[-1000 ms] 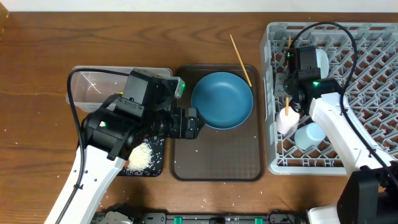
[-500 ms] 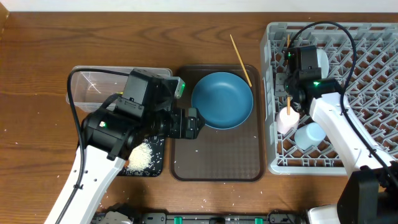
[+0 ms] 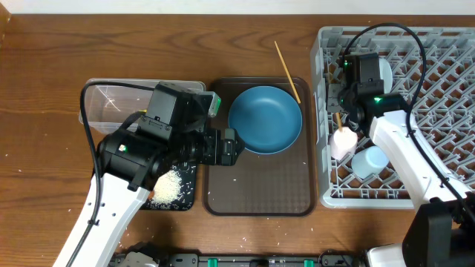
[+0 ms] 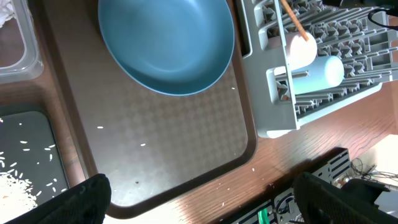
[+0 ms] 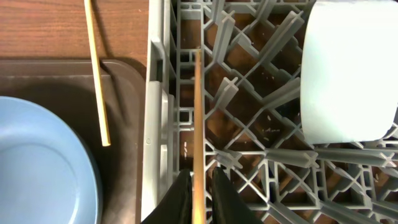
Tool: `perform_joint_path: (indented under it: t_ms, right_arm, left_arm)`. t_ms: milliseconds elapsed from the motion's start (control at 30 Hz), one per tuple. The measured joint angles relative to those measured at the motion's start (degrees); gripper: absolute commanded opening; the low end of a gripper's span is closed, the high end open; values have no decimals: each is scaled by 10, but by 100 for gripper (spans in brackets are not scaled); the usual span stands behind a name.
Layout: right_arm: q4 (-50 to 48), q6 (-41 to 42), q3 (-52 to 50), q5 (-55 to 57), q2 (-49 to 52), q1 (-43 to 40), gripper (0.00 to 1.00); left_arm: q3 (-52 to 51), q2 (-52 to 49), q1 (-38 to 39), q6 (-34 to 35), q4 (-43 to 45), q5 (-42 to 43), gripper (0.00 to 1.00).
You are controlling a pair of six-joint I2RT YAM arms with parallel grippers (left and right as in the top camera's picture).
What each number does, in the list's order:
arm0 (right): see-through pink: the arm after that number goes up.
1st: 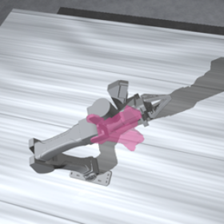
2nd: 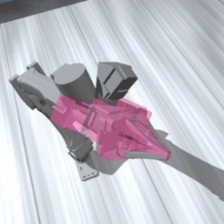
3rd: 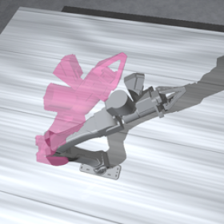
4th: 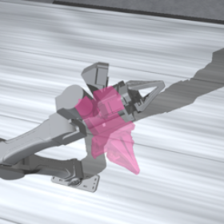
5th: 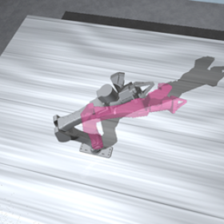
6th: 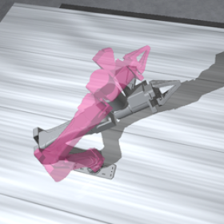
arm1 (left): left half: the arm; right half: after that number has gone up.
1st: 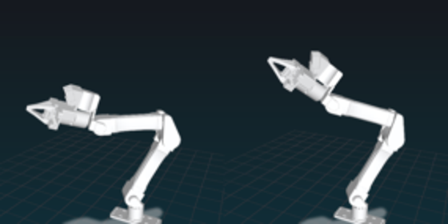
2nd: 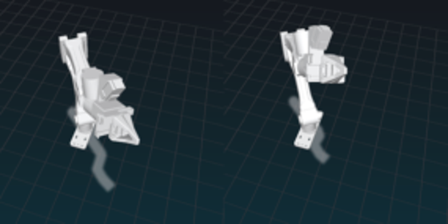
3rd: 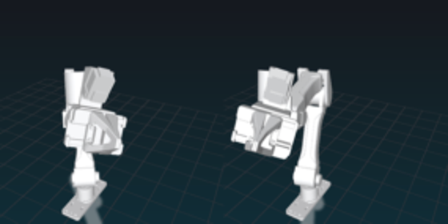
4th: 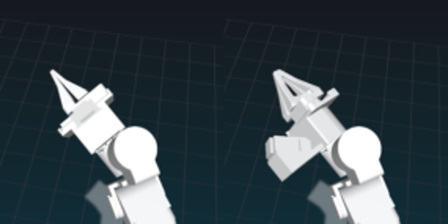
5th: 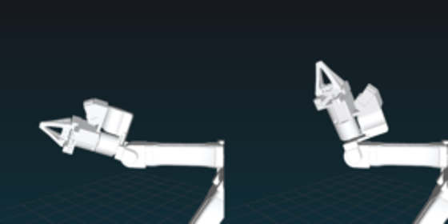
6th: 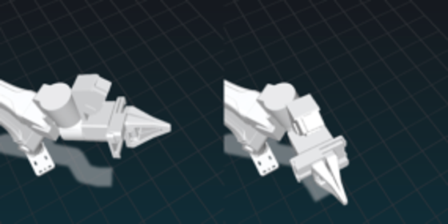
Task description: Sort waste into correct bins and load items into the dishwasher rack
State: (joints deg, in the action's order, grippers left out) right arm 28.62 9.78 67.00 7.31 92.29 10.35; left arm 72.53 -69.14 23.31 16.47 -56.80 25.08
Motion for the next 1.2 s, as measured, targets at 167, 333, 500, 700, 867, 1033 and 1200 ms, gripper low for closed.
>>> perform_joint_path:
  t_ms: [167, 333, 500, 700, 867, 1033, 1200]
  right_arm:
    - [0, 0, 0, 0, 0, 0, 16]
    - [0, 1, 0, -1, 0, 0, 19]
    - [-10, 3, 0, -31, 0, 0, 21]
    - [-77, 5, 0, -147, 0, 1, 23]
    - [-122, 5, 0, -184, 0, 12, 23]
    - [-156, 6, 0, -167, 0, 39, 20]
    - [-177, 4, 0, -108, 0, 56, 20]
  left_arm:
    - [0, 0, 0, 0, 0, 0, 96]
    - [0, 0, 0, 0, 0, 0, 96]
    - [0, 0, 0, 0, 0, 0, 96]
    - [0, 0, 0, 0, 0, 0, 96]
    - [0, 0, 0, 0, 0, 0, 96]
    - [0, 0, 0, 0, 0, 0, 96]
    - [0, 0, 0, 0, 0, 0, 96]
